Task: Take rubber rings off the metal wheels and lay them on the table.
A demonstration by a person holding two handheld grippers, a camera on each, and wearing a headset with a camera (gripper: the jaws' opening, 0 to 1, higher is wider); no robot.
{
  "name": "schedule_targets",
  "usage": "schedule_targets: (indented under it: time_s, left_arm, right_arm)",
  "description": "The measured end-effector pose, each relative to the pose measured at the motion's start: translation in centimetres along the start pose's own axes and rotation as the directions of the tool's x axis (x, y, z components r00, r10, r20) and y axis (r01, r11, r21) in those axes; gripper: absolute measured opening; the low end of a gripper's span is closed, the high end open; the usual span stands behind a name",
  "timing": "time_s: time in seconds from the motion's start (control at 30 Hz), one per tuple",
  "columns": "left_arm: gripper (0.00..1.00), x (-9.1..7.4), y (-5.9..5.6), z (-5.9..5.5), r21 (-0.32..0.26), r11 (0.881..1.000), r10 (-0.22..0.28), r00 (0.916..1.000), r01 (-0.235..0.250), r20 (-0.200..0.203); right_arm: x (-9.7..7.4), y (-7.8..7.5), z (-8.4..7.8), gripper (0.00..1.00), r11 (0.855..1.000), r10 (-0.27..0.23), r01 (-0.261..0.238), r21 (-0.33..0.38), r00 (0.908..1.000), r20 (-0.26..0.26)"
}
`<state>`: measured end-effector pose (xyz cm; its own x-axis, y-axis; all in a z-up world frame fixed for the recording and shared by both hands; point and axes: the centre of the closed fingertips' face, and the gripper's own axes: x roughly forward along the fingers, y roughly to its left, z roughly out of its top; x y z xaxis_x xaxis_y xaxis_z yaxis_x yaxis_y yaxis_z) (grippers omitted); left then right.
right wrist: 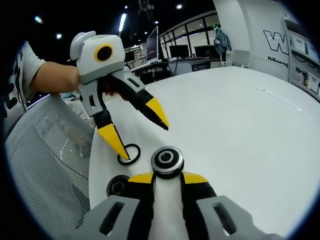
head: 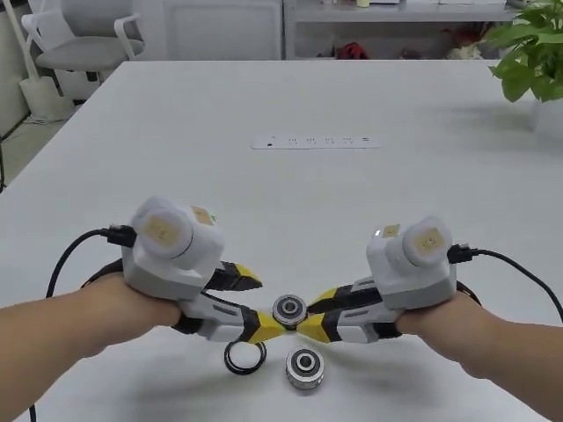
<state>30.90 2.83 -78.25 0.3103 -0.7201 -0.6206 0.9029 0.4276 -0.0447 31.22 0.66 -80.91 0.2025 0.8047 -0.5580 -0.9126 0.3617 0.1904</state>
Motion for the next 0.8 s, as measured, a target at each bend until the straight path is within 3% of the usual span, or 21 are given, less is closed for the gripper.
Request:
schedule_targets:
  time_s: [0.8]
  left_arm:
    - [0.22,2.2,-0.2,0.3,0.023,1.000,-0.003,1.0000,0.003,-0.006]
  right_arm:
    - [0.1,-0.4,-0.2,0.11,1.000,-0.003,0.003,0.006,1.0000,0.008]
